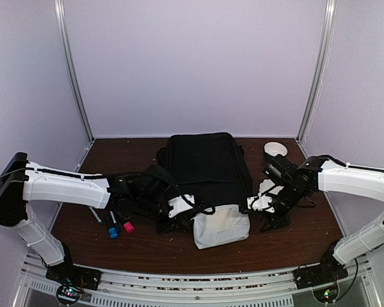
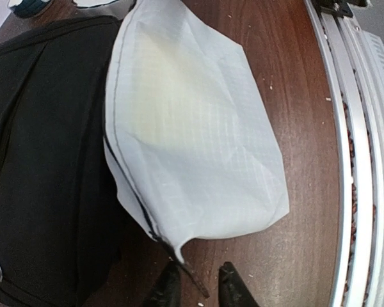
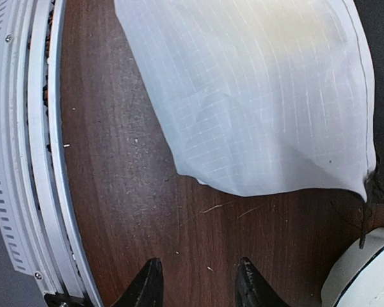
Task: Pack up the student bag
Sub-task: Put down the files at the center of the board, then adjust the files at the center of the board.
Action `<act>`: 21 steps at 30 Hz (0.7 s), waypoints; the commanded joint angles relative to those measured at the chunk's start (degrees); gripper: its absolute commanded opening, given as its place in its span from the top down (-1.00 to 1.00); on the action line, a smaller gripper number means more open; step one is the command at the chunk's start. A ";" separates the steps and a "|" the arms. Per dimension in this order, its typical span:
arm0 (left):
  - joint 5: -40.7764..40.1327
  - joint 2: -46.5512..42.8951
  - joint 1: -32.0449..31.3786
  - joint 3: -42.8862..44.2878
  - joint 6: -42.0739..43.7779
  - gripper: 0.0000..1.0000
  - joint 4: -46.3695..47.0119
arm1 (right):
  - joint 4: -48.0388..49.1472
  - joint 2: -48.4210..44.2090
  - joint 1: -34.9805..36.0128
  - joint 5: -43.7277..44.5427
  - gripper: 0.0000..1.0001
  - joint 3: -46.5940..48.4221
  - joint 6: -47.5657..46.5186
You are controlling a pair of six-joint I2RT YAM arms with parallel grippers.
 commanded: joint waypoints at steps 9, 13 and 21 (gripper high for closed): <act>-6.52 -5.99 -0.06 -3.42 -2.18 0.35 4.69 | -3.13 7.26 -0.46 -8.39 0.02 15.08 -0.35; -8.21 -6.67 -0.07 -4.41 -3.62 0.30 5.53 | -2.06 14.04 -0.46 -11.52 -0.17 20.55 0.29; -12.19 -13.96 2.14 -8.56 -9.45 0.07 8.39 | -10.69 31.29 -0.28 -19.41 -0.52 34.01 -1.66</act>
